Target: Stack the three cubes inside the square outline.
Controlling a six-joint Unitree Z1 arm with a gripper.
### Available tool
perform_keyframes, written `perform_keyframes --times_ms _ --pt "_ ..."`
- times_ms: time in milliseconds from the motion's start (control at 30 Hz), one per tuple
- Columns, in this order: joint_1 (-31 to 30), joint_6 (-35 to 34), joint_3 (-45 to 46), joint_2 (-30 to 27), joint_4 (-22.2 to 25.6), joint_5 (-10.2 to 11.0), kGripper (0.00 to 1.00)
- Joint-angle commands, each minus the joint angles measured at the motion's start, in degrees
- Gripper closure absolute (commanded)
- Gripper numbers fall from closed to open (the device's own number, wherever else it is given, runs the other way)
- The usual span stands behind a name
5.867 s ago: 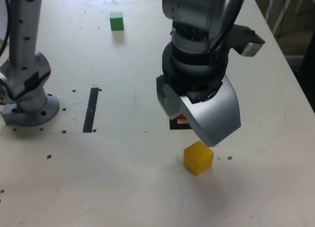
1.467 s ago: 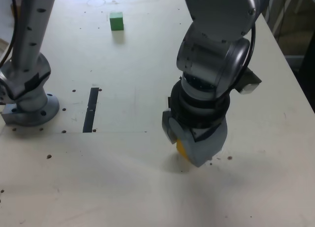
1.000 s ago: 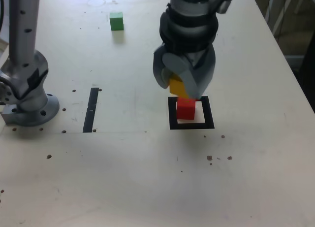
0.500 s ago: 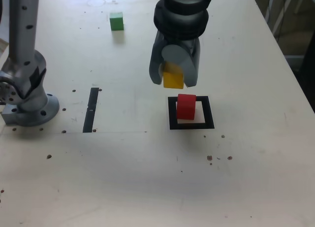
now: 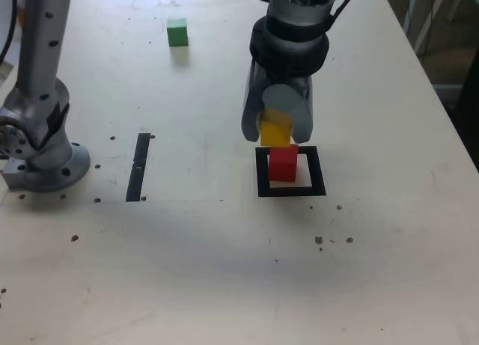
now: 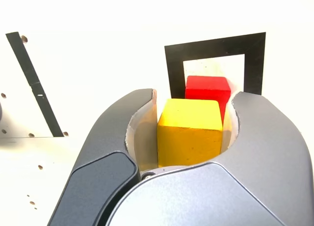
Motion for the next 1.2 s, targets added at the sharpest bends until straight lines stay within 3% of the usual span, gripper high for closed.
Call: perform_keyframes --times_ms 0,367,500,633,1067,1167 --pt "0.29 -0.03 -0.26 0.35 -0.21 -0.25 0.74" --pt "1.38 0.81 2.25 1.46 -3.92 -1.13 0.73" --pt "1.41 0.99 2.88 1.40 -4.59 -1.08 0.69" --pt "1.43 1.00 2.96 1.34 -4.73 -1.02 0.64" --pt "1.41 1.00 3.18 0.81 -5.00 -1.20 0.64" --pt "1.42 0.99 3.29 0.71 -4.91 -1.20 0.58"
